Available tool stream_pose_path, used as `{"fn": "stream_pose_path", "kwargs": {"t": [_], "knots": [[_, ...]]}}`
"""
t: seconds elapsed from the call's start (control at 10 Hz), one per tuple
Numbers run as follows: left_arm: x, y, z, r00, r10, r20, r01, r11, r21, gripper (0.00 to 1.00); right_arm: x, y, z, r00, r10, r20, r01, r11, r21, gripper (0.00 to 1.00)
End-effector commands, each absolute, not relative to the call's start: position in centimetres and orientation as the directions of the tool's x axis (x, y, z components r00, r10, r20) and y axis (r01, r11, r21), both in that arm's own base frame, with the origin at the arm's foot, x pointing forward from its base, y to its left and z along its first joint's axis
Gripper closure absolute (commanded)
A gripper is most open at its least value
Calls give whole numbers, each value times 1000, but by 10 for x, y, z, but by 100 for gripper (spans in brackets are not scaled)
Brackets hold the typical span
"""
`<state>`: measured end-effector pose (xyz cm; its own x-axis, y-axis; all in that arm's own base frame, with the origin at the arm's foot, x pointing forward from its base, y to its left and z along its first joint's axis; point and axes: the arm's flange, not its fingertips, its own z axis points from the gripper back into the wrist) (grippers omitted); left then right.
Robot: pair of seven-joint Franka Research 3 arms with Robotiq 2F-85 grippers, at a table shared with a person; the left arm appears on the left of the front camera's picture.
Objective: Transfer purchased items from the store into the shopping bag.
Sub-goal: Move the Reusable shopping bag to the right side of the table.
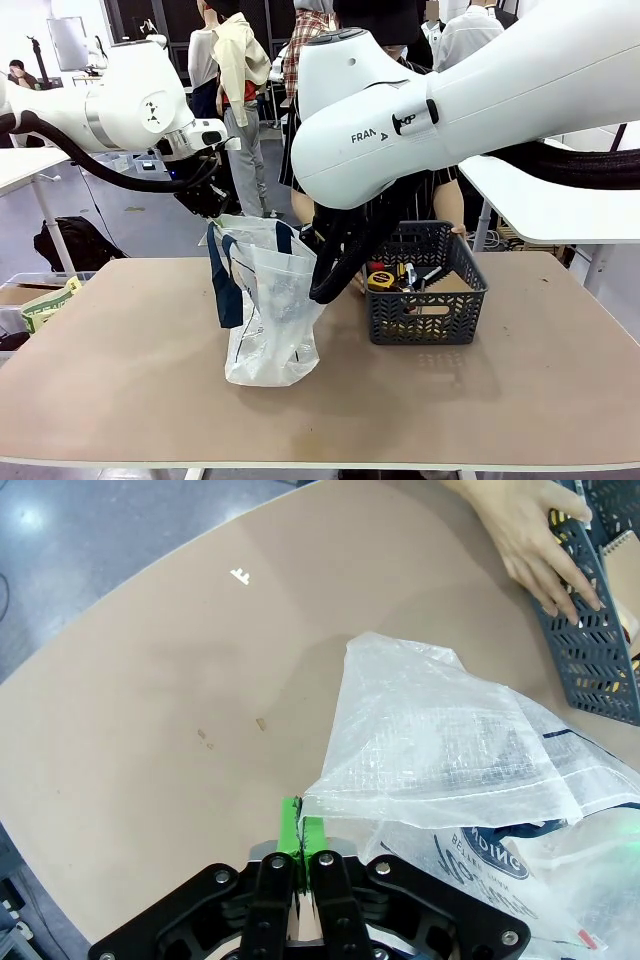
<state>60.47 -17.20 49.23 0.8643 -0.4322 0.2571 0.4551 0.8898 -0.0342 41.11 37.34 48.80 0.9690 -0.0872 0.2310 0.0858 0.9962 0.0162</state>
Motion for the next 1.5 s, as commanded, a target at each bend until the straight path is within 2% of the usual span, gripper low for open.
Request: {"fn": "stream_pose_path", "kwargs": {"t": [0.0, 1.4], "knots": [[605, -170, 493, 864, -428, 263, 451, 892, -31, 100, 411, 372, 487, 969, -80, 233, 79, 997, 13, 100], [605, -170, 493, 864, -428, 263, 451, 892, -31, 100, 411, 372, 487, 969, -80, 233, 79, 997, 13, 100]]}}
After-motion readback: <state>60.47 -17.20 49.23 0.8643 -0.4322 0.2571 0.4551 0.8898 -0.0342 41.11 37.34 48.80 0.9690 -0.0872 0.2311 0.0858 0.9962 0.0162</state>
